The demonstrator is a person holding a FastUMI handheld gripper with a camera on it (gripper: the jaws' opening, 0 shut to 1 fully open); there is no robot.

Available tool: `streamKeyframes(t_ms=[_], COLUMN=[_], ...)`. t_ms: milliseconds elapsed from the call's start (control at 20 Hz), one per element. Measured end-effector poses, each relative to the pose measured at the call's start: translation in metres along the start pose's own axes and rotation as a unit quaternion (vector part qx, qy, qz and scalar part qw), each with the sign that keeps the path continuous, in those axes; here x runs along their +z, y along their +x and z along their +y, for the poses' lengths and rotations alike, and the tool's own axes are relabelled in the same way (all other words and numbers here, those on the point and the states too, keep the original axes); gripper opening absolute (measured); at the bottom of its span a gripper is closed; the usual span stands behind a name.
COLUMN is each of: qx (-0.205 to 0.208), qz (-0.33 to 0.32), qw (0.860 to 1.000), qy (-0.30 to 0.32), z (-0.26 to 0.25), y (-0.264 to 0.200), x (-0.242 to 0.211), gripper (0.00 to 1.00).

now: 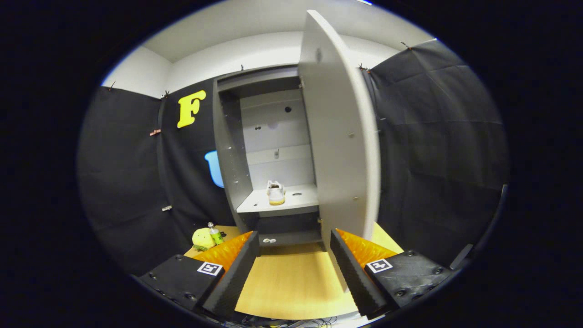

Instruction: Open the shoe cabinet door, grab the shoes and put them into the shoe cabinet, then close the shoe cabinet door.

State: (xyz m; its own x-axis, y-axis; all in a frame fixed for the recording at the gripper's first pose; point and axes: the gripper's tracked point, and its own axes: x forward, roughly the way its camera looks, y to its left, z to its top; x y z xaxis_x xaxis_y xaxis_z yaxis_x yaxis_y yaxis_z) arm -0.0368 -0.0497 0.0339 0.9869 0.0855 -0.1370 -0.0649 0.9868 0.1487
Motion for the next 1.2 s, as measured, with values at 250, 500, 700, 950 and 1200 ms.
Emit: streamKeyframes(t_ms=[250, 500, 700, 950, 1200], qx=[0.004, -0.004, -0.025, -0.041, -0.045], qz=[-0.015, -0.039, -0.041, -0.046, -0.051], qw=[1.0, 0.999, 0.999, 0.998, 0.998], qy=[-0.007, 0.009, 0.012, 0.012, -0.015], z=[-0.074, -0.135, -0.164, -0.177, -0.161], y=[-0.007, 0.025, 0.057, 0.091, 0.101], x=[0.022, 0.048, 0.058, 0.069, 0.072], gripper=[0.98, 0.98, 0.98, 0.98, 0.97])
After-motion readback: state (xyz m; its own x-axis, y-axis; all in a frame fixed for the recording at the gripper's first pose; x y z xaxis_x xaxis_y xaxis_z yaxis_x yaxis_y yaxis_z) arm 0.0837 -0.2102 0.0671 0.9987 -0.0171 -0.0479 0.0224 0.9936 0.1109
